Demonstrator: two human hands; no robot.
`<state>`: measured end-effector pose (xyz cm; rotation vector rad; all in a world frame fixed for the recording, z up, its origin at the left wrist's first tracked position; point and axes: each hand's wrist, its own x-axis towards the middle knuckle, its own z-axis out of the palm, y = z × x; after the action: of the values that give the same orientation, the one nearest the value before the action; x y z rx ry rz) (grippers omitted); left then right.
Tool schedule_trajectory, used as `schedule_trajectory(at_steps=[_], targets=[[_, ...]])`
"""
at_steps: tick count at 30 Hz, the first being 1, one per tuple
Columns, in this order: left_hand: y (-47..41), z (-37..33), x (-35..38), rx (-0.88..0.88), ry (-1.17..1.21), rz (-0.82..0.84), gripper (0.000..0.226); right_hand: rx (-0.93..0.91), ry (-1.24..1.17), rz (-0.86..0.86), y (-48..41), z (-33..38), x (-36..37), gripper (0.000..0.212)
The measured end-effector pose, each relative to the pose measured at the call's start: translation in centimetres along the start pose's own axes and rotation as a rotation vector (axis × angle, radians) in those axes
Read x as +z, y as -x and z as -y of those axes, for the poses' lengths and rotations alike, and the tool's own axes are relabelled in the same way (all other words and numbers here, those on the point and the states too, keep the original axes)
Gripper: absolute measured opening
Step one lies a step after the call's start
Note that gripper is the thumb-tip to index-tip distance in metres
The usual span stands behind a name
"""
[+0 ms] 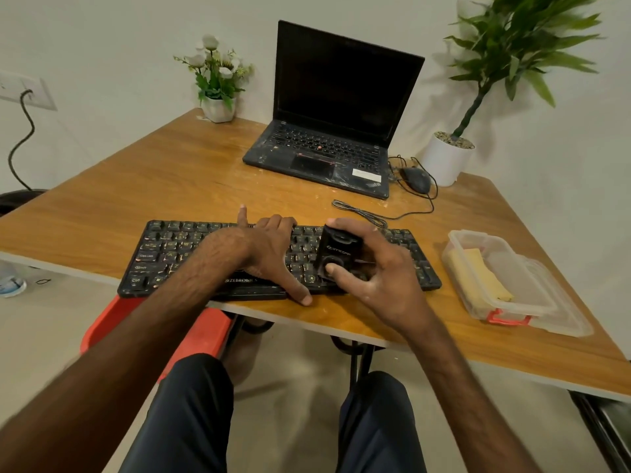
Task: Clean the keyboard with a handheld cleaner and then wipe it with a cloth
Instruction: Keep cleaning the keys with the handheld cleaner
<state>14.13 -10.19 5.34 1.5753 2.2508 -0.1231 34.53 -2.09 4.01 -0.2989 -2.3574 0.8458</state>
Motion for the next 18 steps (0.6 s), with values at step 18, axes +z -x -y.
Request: schedule_trajectory(at_steps=[18], targets=[[0.1,0.3,0.1,0.008,0.017,0.000,0.142,-0.027,0.113,0.031,-1.0,-0.2,0.3,0.062]])
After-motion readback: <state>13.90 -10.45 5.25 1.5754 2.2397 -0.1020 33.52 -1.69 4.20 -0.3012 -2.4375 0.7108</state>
